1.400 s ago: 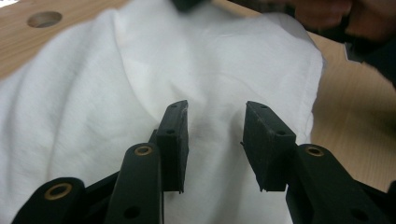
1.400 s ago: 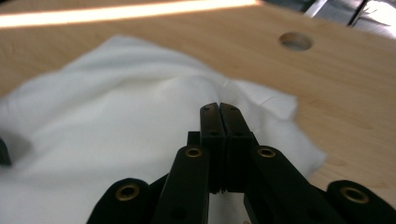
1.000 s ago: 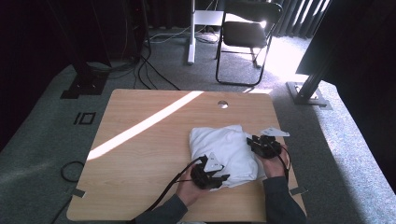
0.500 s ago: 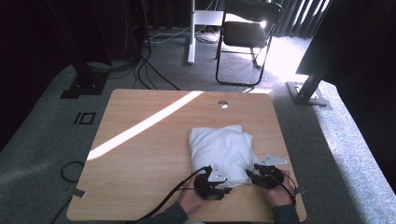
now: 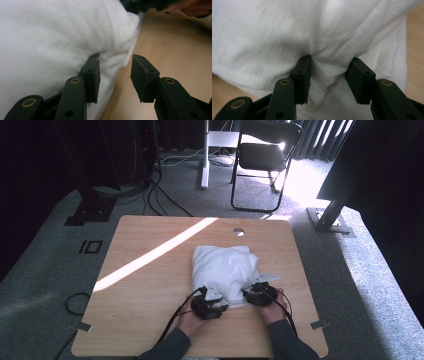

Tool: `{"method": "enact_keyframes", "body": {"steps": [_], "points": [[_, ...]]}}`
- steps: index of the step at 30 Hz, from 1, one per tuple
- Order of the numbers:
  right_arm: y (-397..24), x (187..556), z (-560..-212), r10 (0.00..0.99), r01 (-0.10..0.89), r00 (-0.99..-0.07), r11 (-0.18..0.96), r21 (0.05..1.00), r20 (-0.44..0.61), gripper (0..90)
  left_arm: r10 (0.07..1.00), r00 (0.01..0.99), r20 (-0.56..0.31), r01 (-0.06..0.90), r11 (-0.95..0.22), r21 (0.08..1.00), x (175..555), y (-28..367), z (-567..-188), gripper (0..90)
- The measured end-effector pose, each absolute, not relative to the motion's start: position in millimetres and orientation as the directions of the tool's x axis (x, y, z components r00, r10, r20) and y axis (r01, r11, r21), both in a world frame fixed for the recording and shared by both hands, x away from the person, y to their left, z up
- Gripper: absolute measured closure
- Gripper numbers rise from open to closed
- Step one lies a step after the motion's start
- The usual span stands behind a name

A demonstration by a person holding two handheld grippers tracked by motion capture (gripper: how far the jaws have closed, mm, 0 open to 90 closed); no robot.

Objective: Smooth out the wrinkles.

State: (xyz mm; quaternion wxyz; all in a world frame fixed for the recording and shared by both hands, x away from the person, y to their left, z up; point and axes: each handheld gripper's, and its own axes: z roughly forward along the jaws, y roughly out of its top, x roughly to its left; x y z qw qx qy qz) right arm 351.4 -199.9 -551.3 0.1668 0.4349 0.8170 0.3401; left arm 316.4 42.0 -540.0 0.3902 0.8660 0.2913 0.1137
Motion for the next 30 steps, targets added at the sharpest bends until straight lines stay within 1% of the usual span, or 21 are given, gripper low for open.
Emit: {"method": "enact_keyframes", "body": {"steps": [4, 5, 7, 10, 13, 15, 16, 19, 22, 27, 30], "points": [[-170, 371, -552, 0.814, 0.577, -0.581, 0.394, 0.715, 0.021, 55.3, 0.675, 0.737, -0.030, 0.468, -0.477, 0.744, 336, 70, -539, 60.0], [-165, 375, -552, 0.815, 0.577, -0.579, 0.390, 0.717, 0.022, 55.6, 0.706, 0.707, -0.025, 0.485, -0.459, 0.744, 344, 80, -538, 60.0], [-150, 385, -552, 0.817, 0.578, -0.576, 0.383, 0.721, 0.028, 56.0, 0.738, 0.674, -0.036, 0.507, -0.426, 0.750, 353, 92, -536, 59.9], [-135, 400, -552, 0.825, 0.584, -0.565, 0.373, 0.721, 0.031, 56.2, 0.767, 0.640, -0.053, 0.523, -0.385, 0.760, 362, 106, -533, 59.3], [-131, 411, -552, 0.832, 0.589, -0.553, 0.356, 0.725, 0.041, 55.7, 0.784, 0.616, -0.074, 0.527, -0.341, 0.779, 360, 119, -528, 58.3], [-133, 416, -552, 0.841, 0.599, -0.539, 0.334, 0.727, 0.057, 53.9, 0.790, 0.609, -0.076, 0.519, -0.324, 0.791, 356, 128, -525, 57.4], [-137, 417, -552, 0.849, 0.609, -0.524, 0.327, 0.723, 0.058, 51.0, 0.793, 0.604, -0.080, 0.519, -0.315, 0.795, 353, 132, -524, 57.2], [-147, 413, -547, 0.858, 0.631, -0.506, 0.296, 0.717, 0.091, 43.7, 0.802, 0.591, -0.086, 0.517, -0.295, 0.804, 345, 145, -523, 56.6], [-157, 397, -535, 0.851, 0.582, -0.519, 0.285, 0.762, 0.079, 40.5, 0.813, 0.576, -0.086, 0.509, -0.275, 0.816, 336, 159, -522, 55.6], [-177, 367, -516, 0.847, 0.515, -0.530, 0.282, 0.809, 0.042, 38.6, 0.838, 0.537, -0.100, 0.515, -0.232, 0.825, 326, 183, -520, 54.5], [-190, 352, -510, 0.859, 0.489, -0.512, 0.280, 0.826, 0.013, 38.5, 0.853, 0.511, -0.108, 0.525, -0.211, 0.824, 324, 194, -522, 54.3]]}}
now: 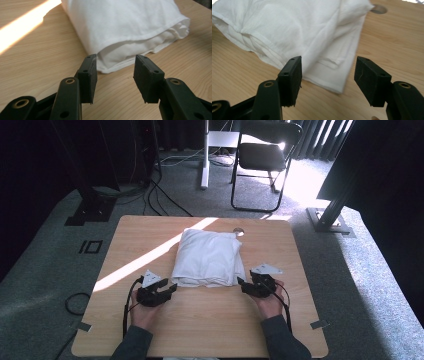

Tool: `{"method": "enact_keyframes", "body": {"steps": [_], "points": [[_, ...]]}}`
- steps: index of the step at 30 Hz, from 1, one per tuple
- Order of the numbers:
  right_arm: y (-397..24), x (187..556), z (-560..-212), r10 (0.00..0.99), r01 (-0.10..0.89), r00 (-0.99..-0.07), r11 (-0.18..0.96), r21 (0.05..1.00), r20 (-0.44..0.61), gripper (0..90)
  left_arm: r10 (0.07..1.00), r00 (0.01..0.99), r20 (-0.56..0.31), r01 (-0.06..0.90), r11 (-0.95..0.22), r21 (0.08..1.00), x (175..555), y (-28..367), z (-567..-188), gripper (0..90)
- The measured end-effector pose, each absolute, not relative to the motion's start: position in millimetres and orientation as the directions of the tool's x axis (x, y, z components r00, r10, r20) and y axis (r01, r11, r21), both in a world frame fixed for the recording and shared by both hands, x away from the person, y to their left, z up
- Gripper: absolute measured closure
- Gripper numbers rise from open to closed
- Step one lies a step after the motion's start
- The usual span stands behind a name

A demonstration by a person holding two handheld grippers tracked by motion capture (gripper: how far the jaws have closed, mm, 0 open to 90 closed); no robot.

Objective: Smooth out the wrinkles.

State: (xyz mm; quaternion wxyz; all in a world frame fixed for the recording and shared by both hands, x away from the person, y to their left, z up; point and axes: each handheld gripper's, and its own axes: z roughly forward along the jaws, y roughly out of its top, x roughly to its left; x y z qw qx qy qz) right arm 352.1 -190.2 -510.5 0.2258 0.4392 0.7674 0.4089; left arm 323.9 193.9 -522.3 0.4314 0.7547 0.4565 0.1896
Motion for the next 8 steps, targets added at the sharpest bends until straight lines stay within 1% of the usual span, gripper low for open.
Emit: {"method": "enact_keyframes", "body": {"steps": [2, 8], "points": [[-199, 345, -509, 0.868, 0.481, -0.497, 0.270, 0.834, 0.006, 38.5, 0.860, 0.496, -0.118, 0.533, -0.194, 0.824, 324, 198, -524, 54.2], [-222, 333, -506, 0.891, 0.472, -0.455, 0.256, 0.844, -0.016, 37.5, 0.861, 0.495, -0.116, 0.525, -0.190, 0.829, 322, 200, -523, 54.1]]}}
